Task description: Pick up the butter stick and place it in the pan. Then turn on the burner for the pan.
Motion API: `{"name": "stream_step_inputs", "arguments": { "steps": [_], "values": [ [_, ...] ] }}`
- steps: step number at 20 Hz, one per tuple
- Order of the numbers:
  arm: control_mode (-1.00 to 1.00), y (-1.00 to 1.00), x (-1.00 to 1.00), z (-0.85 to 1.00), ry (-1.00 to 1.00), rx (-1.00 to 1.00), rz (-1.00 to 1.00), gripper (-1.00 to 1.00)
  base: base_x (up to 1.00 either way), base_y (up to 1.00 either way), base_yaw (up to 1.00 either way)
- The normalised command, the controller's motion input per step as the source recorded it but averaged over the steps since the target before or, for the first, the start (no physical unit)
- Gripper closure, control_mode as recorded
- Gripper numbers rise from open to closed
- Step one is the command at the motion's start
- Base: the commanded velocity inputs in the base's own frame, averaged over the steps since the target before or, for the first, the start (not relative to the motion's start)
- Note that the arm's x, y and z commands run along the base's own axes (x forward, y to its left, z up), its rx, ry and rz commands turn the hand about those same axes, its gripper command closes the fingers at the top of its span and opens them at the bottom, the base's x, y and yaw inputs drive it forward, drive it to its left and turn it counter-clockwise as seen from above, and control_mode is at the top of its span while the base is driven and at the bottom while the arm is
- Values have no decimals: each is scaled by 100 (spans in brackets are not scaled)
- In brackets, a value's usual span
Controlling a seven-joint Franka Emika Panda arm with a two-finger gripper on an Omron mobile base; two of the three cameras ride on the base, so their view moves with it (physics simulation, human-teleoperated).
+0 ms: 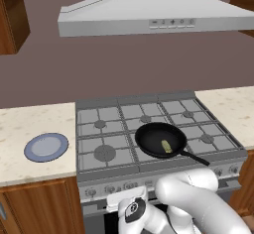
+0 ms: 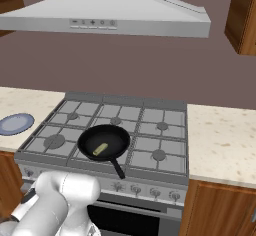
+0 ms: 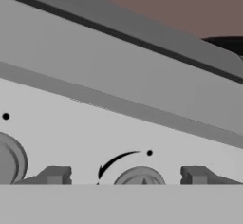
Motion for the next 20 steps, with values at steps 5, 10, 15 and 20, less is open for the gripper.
{"name": "stream_step_inputs", "arguments": {
  "steps": [5, 10, 15, 20],
  "values": [
    [-100, -56, 34, -6, 2, 22, 10, -100, 0, 0, 0],
    [-100, -61, 32, 0, 4, 25, 4, -100, 0, 0, 0],
    [-100, -23, 13, 0, 6, 8, 1, -100, 0, 0, 0],
    [-100, 0, 0, 0, 0, 0, 0, 100, 0, 0, 0]
  ]
}}
